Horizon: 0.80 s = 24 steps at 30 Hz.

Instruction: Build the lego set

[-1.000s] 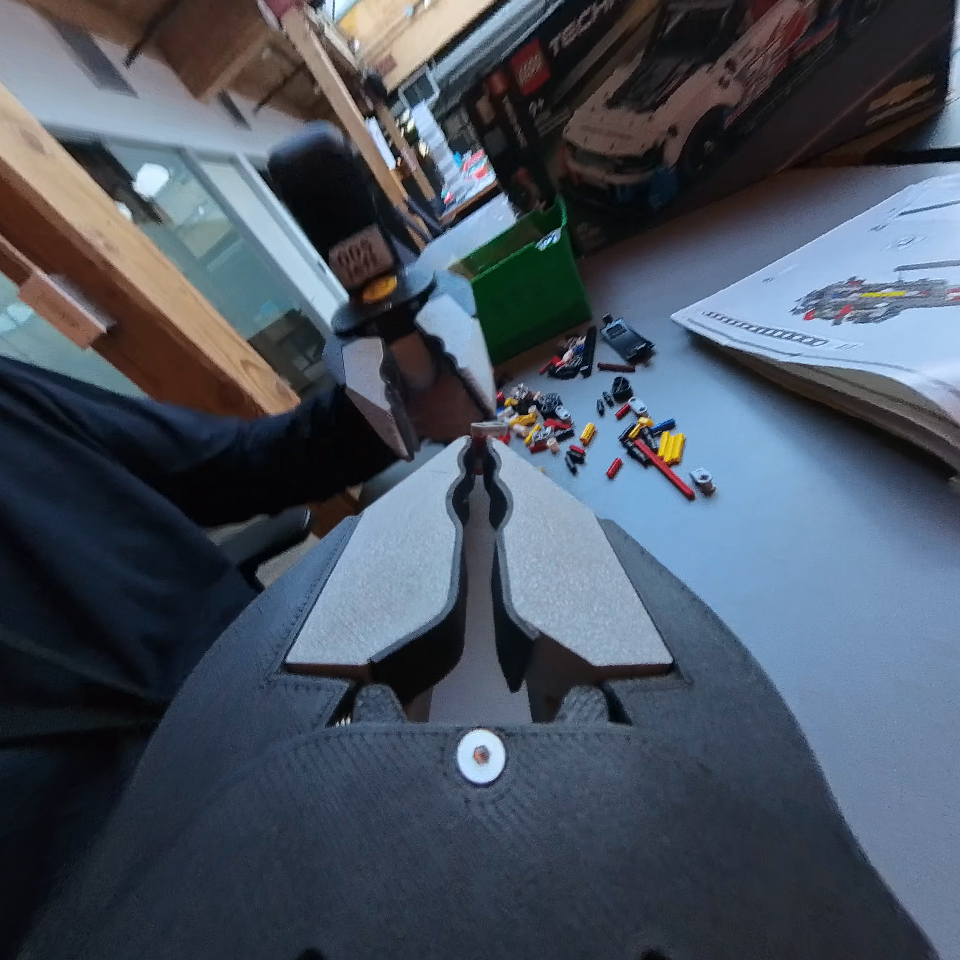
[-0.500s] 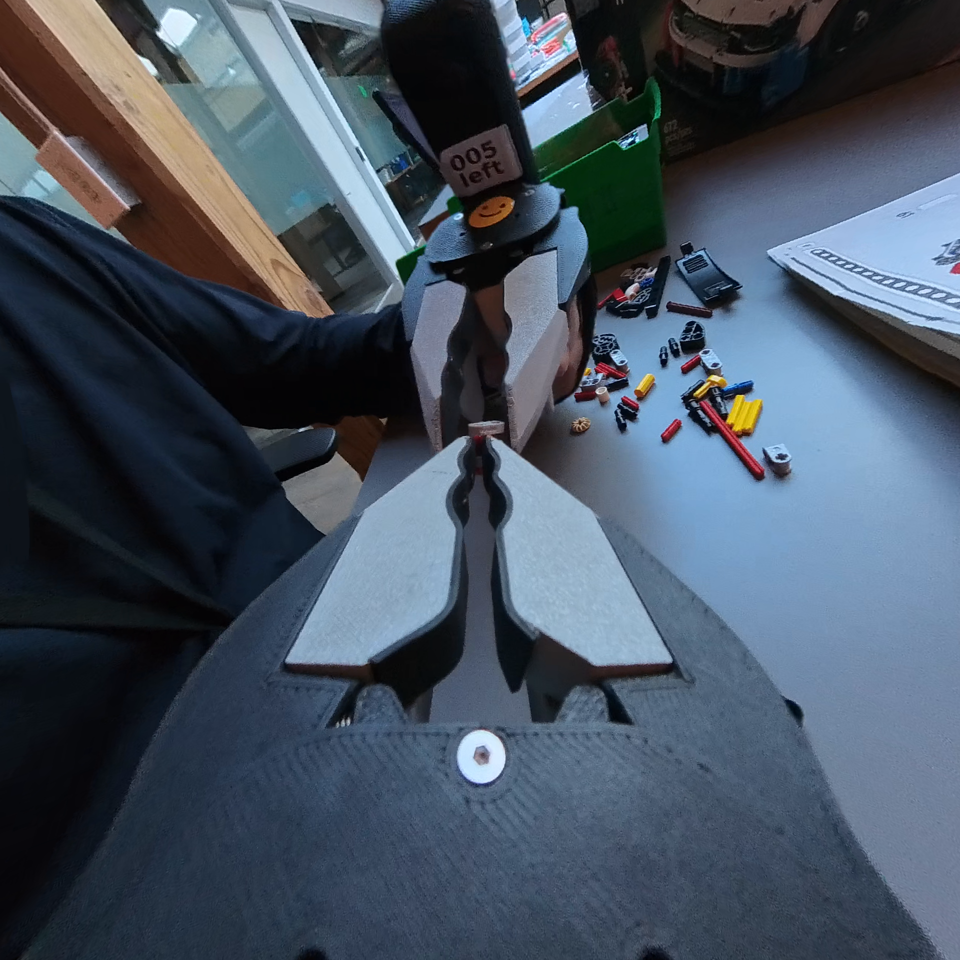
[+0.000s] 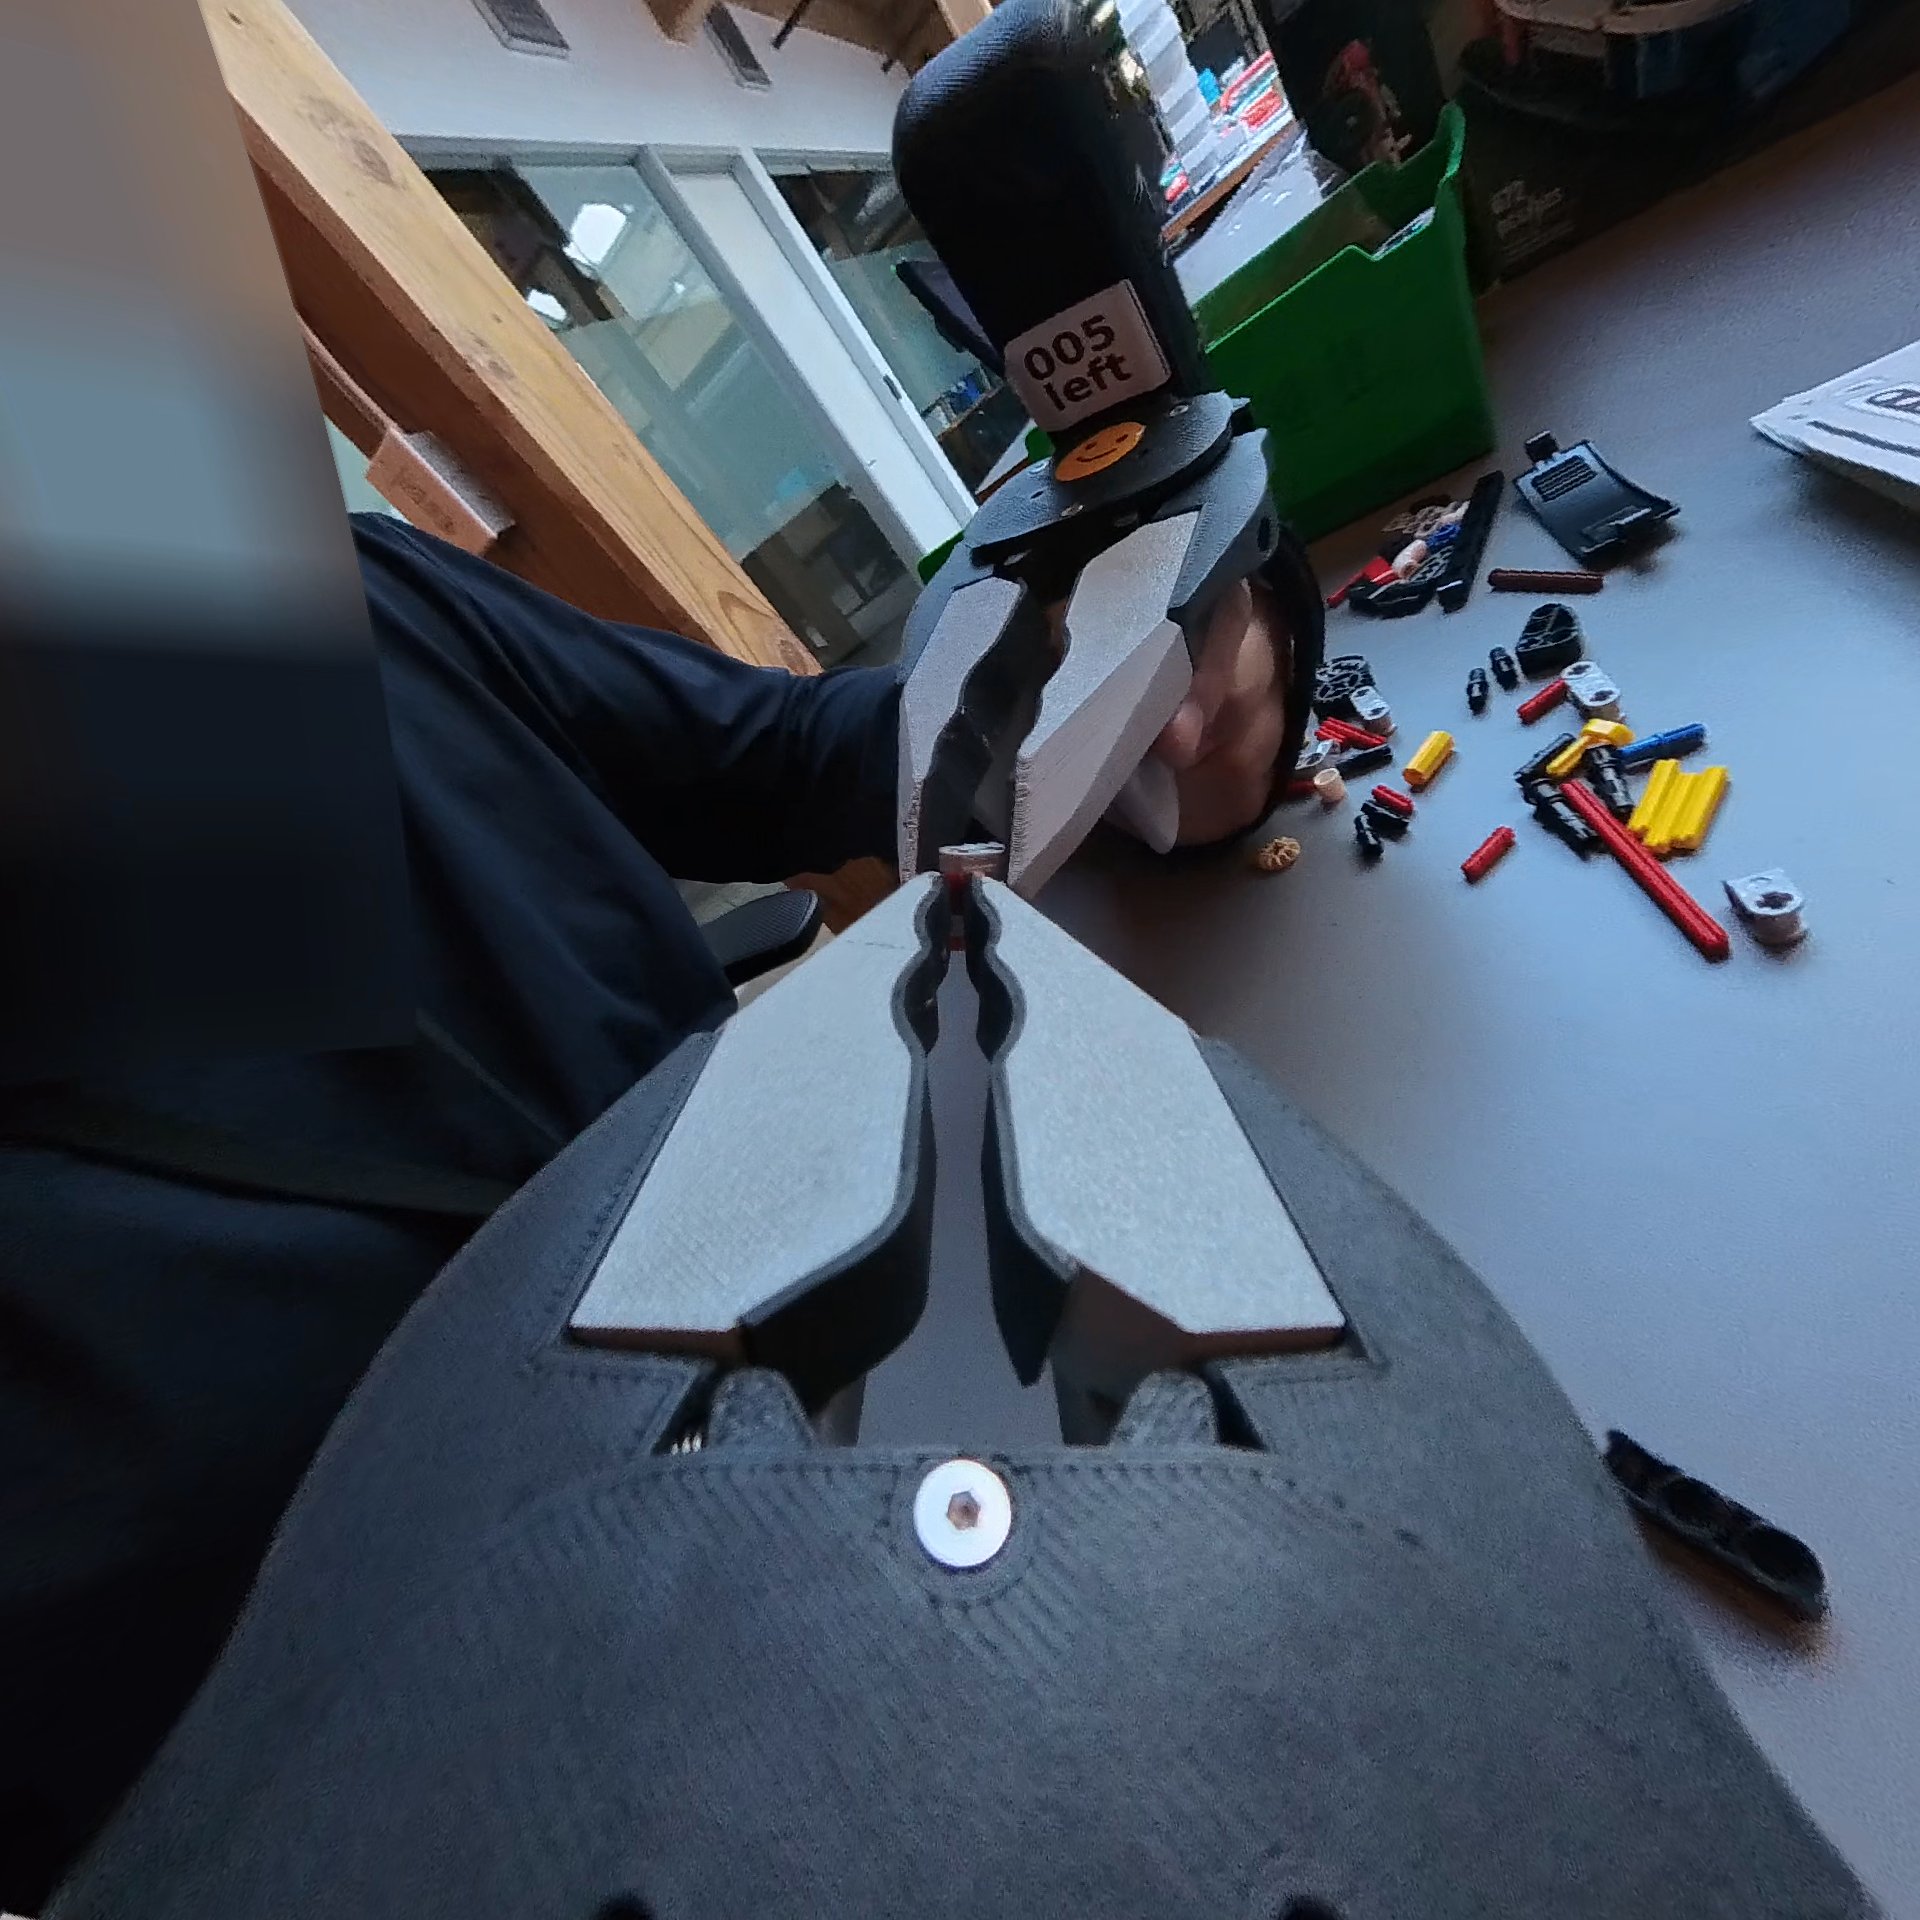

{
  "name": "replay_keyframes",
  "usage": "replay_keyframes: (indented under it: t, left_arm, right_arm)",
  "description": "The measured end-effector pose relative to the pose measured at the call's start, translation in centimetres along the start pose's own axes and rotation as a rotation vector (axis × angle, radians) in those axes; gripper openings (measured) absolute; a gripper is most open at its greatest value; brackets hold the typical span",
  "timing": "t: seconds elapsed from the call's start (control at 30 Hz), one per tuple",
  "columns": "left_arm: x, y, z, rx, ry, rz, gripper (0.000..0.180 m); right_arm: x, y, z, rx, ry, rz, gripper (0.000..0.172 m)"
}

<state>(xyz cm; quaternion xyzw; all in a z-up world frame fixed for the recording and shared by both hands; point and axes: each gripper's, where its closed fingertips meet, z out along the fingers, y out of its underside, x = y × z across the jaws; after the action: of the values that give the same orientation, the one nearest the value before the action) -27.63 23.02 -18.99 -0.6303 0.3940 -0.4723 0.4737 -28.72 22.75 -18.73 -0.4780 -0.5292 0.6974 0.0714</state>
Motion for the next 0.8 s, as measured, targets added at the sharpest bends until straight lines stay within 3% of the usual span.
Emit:
replay_keyframes:
  t: [0.13,0.23,0.6,0.8]
  left_arm:
    - [0.1,-0.3,-0.1,0.02,-0.007,0.022,0.016]
    - [-1.1,0.0,0.0,-0.013,-0.114,0.081,0.015]
    - [-4.0,2.0,0.1,-0.094,-0.301,-0.202,0.015]
    - [-4.2,2.0,-0.2,-0.047,-0.336,-0.274,0.015]
  right_arm:
    - [-0.2,-0.2,0.1,0.021,-0.028,0.018,0.0]
    - [0.6,-0.4,-0.3,0.04,0.02,0.023,0.0]
    - [4.2,0.5,-1.3,-0.078,0.401,-0.238,0.0]
    - [4.5,0.0,-1.0,-0.038,0.432,-0.258,0.0]
